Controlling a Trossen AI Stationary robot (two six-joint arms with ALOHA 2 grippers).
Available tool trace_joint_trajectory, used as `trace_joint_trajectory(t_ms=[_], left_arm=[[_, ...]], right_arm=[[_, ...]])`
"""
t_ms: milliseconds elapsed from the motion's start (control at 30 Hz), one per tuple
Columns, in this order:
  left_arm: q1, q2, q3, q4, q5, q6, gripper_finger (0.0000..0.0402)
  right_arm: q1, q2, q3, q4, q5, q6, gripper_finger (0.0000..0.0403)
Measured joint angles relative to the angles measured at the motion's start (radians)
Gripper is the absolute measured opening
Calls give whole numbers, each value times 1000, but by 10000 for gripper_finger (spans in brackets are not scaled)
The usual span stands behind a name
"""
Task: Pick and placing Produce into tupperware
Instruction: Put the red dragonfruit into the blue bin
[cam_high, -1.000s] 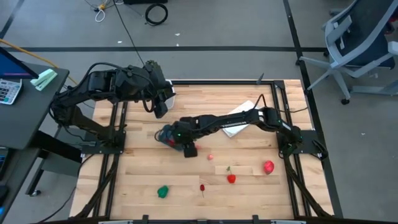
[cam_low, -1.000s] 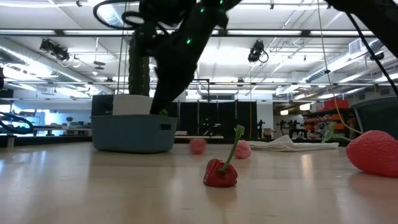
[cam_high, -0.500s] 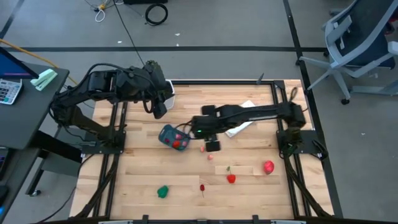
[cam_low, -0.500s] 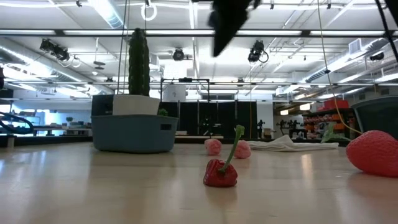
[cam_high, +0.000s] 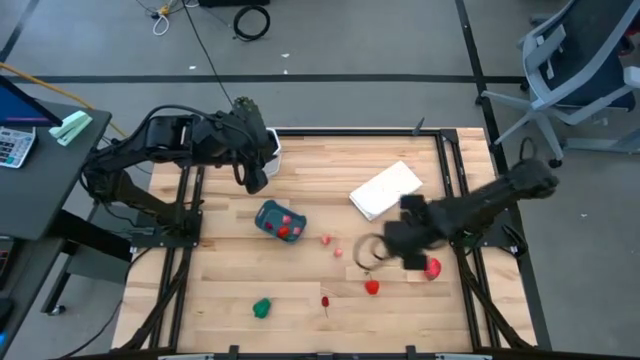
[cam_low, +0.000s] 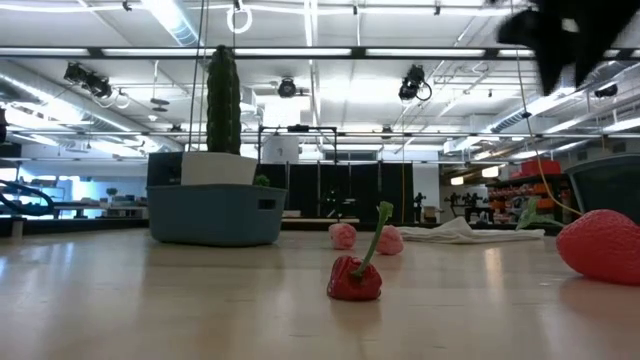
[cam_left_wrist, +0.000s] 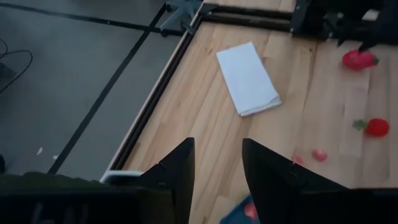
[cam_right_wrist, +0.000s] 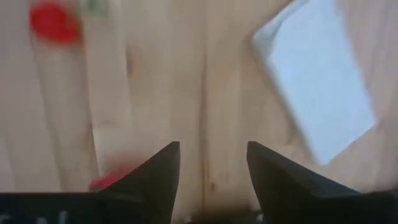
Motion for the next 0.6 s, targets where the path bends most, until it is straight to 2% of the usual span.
trace_joint_trajectory(t_ms=[133,233,333,500,600], left_arm=[[0,3,-1,-23,-1,0,145],[0,7,-1,-25,0,0,145],[0,6,-1,-25,-1,-4,140],[0,9,-1,-25,0,-60,135],[0,9,-1,-25,0,-79,138]], right_arm=[[113,-112,-198,126,-15,95,215],[150,-161,-285,220,-13,108,232],[162,-176,-333,237,-21,31,247],[166,-178,-379,227,-80,-207,264],[167,-176,-381,231,-105,-252,266]])
